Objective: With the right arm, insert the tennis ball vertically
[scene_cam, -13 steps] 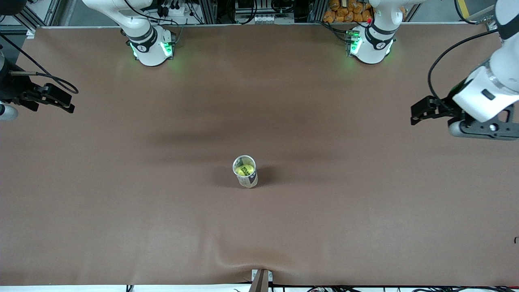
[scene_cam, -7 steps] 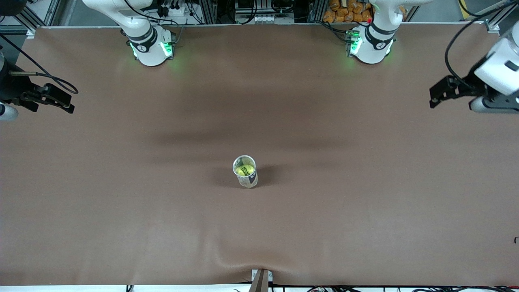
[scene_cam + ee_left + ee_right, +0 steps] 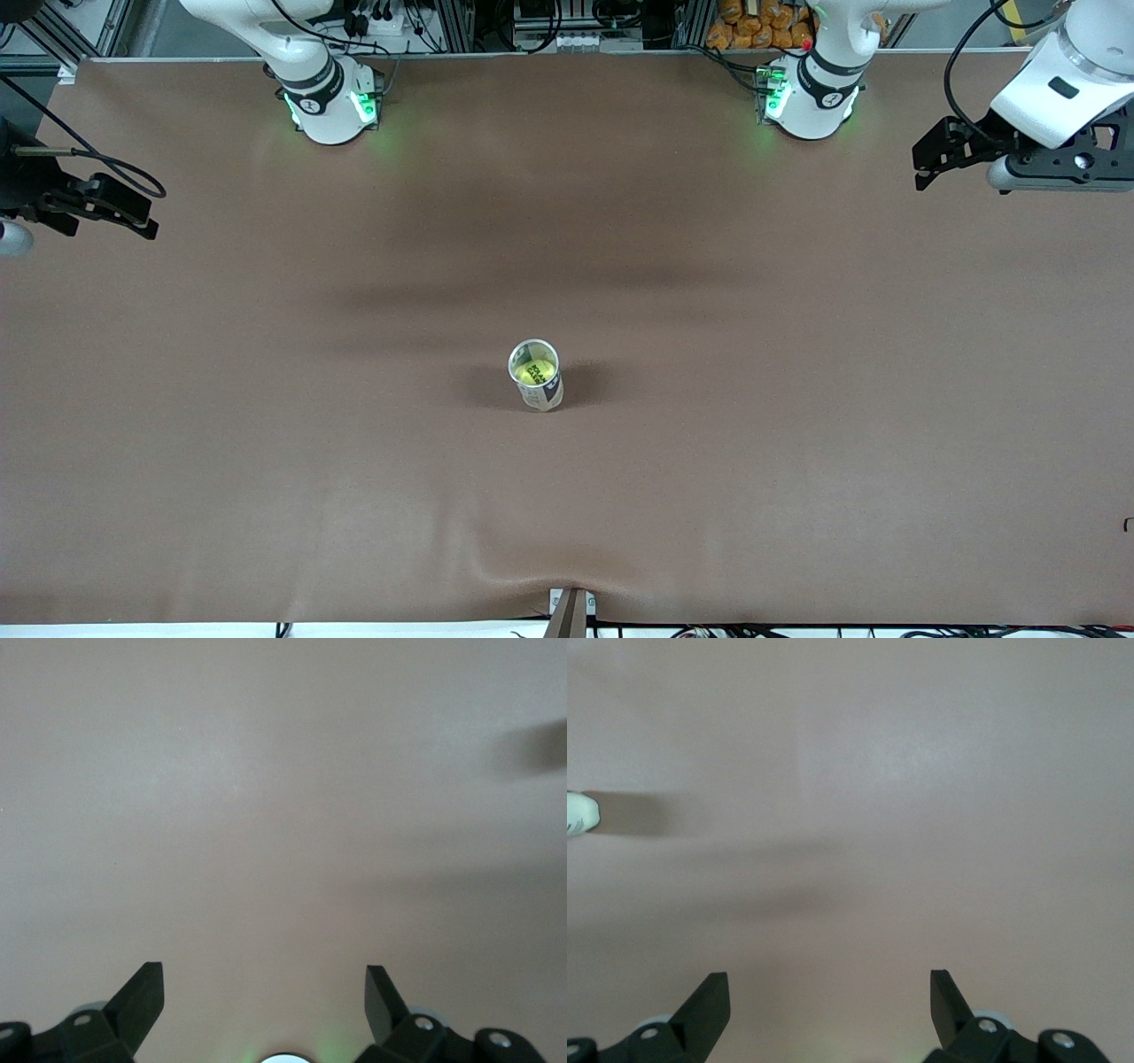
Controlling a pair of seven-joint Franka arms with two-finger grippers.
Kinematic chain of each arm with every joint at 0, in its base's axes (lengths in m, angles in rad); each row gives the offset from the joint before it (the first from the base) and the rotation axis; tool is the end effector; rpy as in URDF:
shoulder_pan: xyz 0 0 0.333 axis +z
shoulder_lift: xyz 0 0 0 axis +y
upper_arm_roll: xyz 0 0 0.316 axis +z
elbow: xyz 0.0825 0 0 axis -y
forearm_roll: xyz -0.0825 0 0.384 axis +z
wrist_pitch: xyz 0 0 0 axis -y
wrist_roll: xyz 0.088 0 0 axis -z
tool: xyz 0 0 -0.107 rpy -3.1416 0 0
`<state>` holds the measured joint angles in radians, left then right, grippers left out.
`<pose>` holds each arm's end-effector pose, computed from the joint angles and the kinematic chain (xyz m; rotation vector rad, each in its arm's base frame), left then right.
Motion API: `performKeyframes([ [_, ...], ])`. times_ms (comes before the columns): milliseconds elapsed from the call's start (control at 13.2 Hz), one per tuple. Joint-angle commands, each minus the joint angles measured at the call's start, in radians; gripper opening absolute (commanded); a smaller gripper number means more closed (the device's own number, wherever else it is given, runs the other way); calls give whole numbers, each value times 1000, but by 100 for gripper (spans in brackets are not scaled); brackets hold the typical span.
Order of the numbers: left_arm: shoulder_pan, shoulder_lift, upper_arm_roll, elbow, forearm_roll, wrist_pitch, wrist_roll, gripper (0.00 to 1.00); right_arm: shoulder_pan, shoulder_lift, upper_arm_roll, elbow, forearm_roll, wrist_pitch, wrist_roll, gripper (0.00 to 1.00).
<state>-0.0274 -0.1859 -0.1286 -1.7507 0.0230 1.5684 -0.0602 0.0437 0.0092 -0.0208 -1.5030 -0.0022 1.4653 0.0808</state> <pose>0.4884 -0.0805 0.6362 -3.0920 0.1447 -0.0110 0.5467 0.0123 0.6421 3.1346 -0.0911 -0.0733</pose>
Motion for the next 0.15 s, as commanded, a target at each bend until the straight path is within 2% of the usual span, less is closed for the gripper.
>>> performKeyframes([
  [0,0,6,10,43,14,-5,14,100,-10,2,-1,12,-1,-19,-13,100],
  [76,0,9,11,48,12,-11,14,100,-5,2,-1,12,-1,-16,-12,100],
])
